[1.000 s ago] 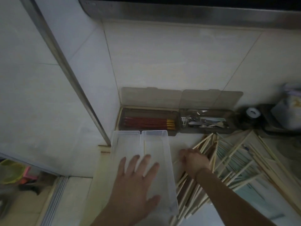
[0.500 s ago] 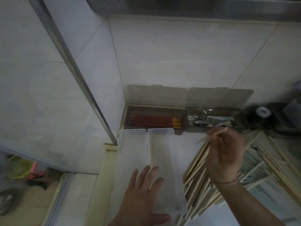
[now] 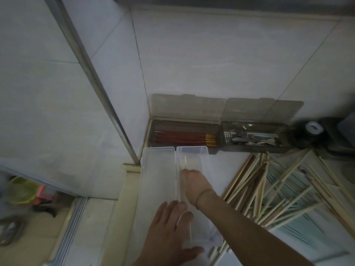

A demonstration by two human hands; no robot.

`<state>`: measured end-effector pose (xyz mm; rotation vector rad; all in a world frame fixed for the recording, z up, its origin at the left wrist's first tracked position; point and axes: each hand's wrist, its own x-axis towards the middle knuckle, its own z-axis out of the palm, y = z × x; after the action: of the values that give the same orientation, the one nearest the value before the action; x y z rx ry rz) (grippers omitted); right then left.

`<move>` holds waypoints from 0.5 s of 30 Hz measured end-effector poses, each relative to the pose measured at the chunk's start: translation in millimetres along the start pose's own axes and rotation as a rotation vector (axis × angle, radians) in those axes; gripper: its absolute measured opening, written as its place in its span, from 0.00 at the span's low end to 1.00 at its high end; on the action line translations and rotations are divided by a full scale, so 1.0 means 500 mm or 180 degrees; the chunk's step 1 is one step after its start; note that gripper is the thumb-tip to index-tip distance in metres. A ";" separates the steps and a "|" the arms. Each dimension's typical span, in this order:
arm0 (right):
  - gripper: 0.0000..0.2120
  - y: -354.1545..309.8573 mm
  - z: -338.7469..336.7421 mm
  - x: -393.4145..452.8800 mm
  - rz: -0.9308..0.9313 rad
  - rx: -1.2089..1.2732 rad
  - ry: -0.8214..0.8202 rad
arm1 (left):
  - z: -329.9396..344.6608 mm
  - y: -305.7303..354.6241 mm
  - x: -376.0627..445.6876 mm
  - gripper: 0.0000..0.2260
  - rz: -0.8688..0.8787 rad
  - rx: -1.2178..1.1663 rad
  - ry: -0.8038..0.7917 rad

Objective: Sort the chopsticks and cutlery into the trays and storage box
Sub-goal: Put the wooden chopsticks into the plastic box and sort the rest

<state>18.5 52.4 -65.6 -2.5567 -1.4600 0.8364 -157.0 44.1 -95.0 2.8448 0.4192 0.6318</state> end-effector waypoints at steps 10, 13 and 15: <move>0.12 0.091 -0.074 -0.119 -0.0324 0.0039 0.1924 | 0.014 -0.002 -0.016 0.27 0.0007 -0.0215 0.0070; 0.14 0.216 -0.058 -0.140 0.0098 -0.0285 0.1698 | 0.002 0.000 -0.009 0.26 -0.0067 -0.0344 0.0049; 0.21 0.280 -0.029 -0.139 0.0115 -0.0742 0.1223 | -0.004 0.002 -0.007 0.26 -0.0123 -0.0423 0.0034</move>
<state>106.4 -77.7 -70.0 -2.7110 -1.4608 0.1629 -160.7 42.3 -94.3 2.7026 0.4165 0.6427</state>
